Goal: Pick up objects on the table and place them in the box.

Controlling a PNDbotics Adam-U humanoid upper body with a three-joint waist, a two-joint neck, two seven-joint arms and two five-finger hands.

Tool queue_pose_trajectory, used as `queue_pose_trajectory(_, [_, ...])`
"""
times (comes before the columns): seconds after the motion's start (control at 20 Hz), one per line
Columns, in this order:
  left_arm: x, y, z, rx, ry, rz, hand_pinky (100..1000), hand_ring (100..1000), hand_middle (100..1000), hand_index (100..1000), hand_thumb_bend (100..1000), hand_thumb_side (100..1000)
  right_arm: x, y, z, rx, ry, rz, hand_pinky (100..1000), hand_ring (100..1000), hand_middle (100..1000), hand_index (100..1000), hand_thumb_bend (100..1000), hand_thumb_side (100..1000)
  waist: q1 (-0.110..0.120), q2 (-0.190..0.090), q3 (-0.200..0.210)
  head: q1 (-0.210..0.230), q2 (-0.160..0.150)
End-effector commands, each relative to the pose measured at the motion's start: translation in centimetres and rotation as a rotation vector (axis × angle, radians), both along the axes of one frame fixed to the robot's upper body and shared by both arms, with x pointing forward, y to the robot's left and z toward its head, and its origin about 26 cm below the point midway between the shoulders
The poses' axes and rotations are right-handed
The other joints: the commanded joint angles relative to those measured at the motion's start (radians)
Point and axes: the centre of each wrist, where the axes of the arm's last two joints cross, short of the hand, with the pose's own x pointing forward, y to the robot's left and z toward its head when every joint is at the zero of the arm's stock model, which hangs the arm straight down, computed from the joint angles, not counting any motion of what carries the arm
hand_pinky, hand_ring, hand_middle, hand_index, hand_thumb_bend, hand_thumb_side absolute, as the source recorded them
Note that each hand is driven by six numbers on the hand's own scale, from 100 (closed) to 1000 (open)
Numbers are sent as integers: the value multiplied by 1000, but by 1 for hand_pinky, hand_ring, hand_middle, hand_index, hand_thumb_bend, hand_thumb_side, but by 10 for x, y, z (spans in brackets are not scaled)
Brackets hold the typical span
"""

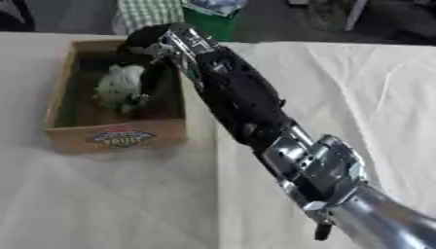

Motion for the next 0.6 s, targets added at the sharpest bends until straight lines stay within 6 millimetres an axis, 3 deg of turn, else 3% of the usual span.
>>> queue_pose_trajectory(0.05, [-3, 4, 11, 36, -24, 8, 746, 546, 520, 684, 100, 557, -6, 1, 26, 28, -58, 13, 848, 892, 827, 1000, 757, 639, 9, -18, -1, -1, 9])
queue_pose_trajectory(0.35, [-4, 5, 9, 32, -20, 18, 746, 546, 520, 684, 100, 558, -22, -11, 64, 176, -135, 47, 850, 871, 805, 1000, 617, 643, 18, -22, -12, -1, 19])
queue_pose_trajectory(0.4, [-5, 5, 9, 30, -21, 20, 746, 546, 520, 684, 100, 558, -28, -15, 73, 206, -160, 61, 847, 863, 798, 990, 534, 670, 20, -23, -17, 1, 21])
queue_pose_trajectory(0.45, [-5, 6, 9, 30, -21, 24, 746, 546, 520, 684, 100, 558, -35, -19, 83, 235, -184, 82, 848, 861, 797, 988, 525, 680, 21, -24, -22, 2, 23])
queue_pose_trajectory(0.6, [-5, 6, 8, 27, -19, 31, 746, 546, 520, 684, 100, 559, -65, -32, 110, 364, -243, 148, 844, 825, 755, 915, 373, 726, 27, -25, -35, 7, 25])
